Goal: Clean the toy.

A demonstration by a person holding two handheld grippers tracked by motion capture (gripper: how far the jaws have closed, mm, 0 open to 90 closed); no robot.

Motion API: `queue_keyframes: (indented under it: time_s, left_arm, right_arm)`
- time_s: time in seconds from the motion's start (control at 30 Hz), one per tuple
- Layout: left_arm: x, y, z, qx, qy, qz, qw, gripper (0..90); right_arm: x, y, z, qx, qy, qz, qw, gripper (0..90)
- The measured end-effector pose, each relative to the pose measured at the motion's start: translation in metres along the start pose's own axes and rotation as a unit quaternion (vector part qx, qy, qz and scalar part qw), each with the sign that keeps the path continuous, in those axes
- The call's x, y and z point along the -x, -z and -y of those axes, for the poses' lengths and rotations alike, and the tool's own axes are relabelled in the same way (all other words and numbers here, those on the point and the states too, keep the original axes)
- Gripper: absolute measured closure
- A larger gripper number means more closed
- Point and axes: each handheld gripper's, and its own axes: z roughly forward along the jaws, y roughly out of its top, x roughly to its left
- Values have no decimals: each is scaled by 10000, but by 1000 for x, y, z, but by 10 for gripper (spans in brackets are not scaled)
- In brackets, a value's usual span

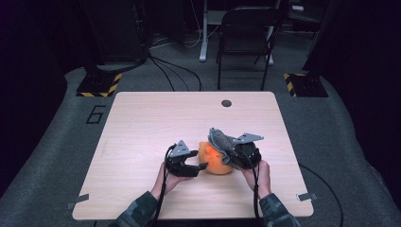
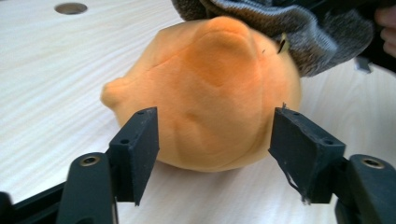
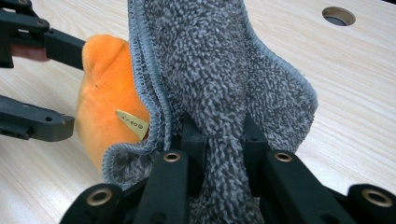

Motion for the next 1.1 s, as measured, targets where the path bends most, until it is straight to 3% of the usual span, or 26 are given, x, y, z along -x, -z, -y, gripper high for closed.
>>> queue_keyframes:
  time_s: [0.2,0.3,0.4,0.5,0.53,0.6,0.77,0.83,0.87,0.93,1.1]
  left_arm:
    - [3,-5,5,-195,-737,-159,9970,257]
    - [6,-10,8,-311,-1225,-340,9914,243]
    - [6,-15,11,-418,-1502,-435,9868,231]
    - [4,-18,14,-429,-1594,-462,9852,226]
    - [3,-19,14,-450,-1679,-471,9837,229]
    - [3,-22,16,-393,-1702,-484,9834,241]
    - [10,-30,23,-366,-2099,-593,9752,322]
    - [10,-31,24,-307,-2128,-596,9748,390]
    - [10,-31,25,-265,-2197,-599,9734,439]
    - [9,-31,26,-192,-2160,-576,9745,532]
    - [9,-31,28,-108,-2196,-663,9733,684]
  right_arm:
    - [2,0,0,-25,-102,-8,9999,773]
    - [4,-1,0,-29,-77,-15,10000,774]
    - [4,-2,-1,-21,-76,-35,10000,774]
    - [5,-2,-1,-37,-89,-42,9999,774]
    - [5,-2,-1,-45,-91,-43,9999,774]
    - [5,-2,-1,-37,-121,-48,9999,774]
    - [6,-4,0,-60,-122,-57,9999,774]
    - [5,-4,0,-72,-130,-53,9999,774]
    - [6,-4,0,-60,-138,-53,9999,774]
    - [5,-4,0,-67,-175,-57,9998,774]
    - [7,0,0,16,-182,-100,9998,772]
